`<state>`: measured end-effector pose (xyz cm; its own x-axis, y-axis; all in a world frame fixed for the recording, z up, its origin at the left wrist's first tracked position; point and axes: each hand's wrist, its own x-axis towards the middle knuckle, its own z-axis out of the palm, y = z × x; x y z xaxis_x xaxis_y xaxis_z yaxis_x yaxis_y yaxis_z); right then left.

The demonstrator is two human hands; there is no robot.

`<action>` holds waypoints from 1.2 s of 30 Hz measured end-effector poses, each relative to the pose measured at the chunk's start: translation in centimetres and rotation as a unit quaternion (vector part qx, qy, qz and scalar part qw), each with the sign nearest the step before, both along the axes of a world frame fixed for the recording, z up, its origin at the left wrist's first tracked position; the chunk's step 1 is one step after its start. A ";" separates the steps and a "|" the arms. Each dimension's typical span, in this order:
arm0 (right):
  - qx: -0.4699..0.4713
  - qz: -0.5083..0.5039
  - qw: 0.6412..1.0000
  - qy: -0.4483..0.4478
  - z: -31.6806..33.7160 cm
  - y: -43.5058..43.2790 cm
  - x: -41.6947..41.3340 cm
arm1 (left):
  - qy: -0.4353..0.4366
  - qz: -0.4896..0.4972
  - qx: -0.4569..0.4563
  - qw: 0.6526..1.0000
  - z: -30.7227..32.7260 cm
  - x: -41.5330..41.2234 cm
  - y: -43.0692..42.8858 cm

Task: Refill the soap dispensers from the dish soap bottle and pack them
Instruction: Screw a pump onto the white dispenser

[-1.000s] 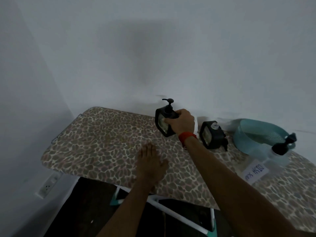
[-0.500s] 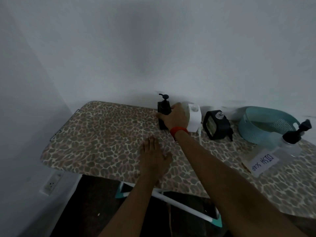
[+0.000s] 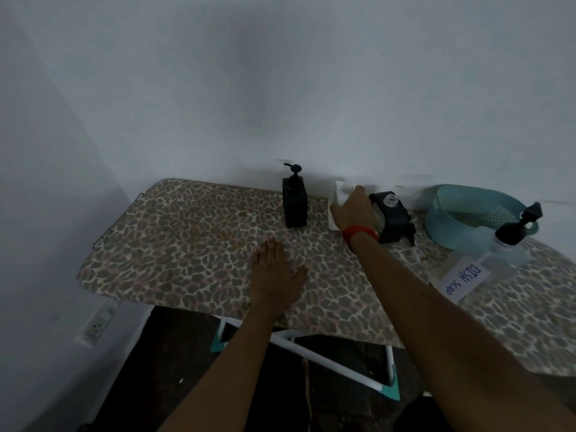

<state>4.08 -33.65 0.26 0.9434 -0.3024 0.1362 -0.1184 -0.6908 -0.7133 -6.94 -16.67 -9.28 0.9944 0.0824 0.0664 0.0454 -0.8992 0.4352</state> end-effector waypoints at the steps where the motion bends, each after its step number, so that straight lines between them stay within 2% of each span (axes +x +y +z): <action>1: 0.001 0.002 1.000 -0.010 0.2 -0.1 -0.3 | -0.002 -0.002 0.000 1.000 0.0 0.0 0.1; 4: -0.001 0.020 0.999 -0.025 0.9 -0.8 -1.7 | -0.003 -0.010 -0.046 0.999 0.5 -0.1 0.5; 6: -0.002 0.039 0.998 -0.039 1.6 -1.5 -3.1 | -0.012 0.007 -0.140 0.990 1.0 -0.2 0.7; 10: 0.009 0.126 0.989 -0.075 3.6 -3.4 -6.4 | 0.012 0.020 -0.401 0.916 3.6 -1.0 2.5; 12: 0.048 0.194 0.977 -0.075 4.3 -4.7 -7.9 | 0.007 -0.008 -0.451 0.893 5.6 -1.6 3.4; 15: 0.113 0.284 0.950 -0.059 5.2 -6.0 -10.7 | 0.016 -0.084 -0.468 0.880 9.3 -2.7 3.7; 19: 0.171 0.359 0.917 -0.041 6.6 -6.0 -14.0 | 0.089 -0.209 -0.425 0.876 14.5 -4.9 2.9; 21: 0.183 0.377 0.907 -0.042 7.1 -6.0 -15.1 | 0.100 -0.237 -0.411 0.875 16.0 -6.0 2.4; 27: 0.192 0.409 0.891 -0.039 8.5 -5.8 -16.8 | 0.054 -0.220 -0.423 0.877 16.5 -7.9 1.8; 31: 0.230 0.455 0.859 0.039 10.2 -6.2 -16.6 | 0.021 -0.186 -0.443 0.877 15.5 -8.3 2.2; 33: 0.211 0.406 0.887 0.060 10.7 -6.5 -14.8 | 0.005 -0.166 -0.457 0.874 14.9 -8.4 2.5; 34: 0.170 0.355 0.918 0.055 10.4 -6.7 -13.2 | -0.003 -0.158 -0.466 0.871 14.7 -8.6 2.7; 36: 0.028 0.233 0.971 0.046 9.1 -6.7 -9.3 | -0.016 -0.143 -0.479 0.866 14.5 -8.9 3.0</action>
<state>-5.25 -40.31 9.40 0.9870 0.1555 0.0412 0.1330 -0.6446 -0.7528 -15.84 -13.71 5.23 0.9822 -0.1338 0.1322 -0.1456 -0.0964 0.9846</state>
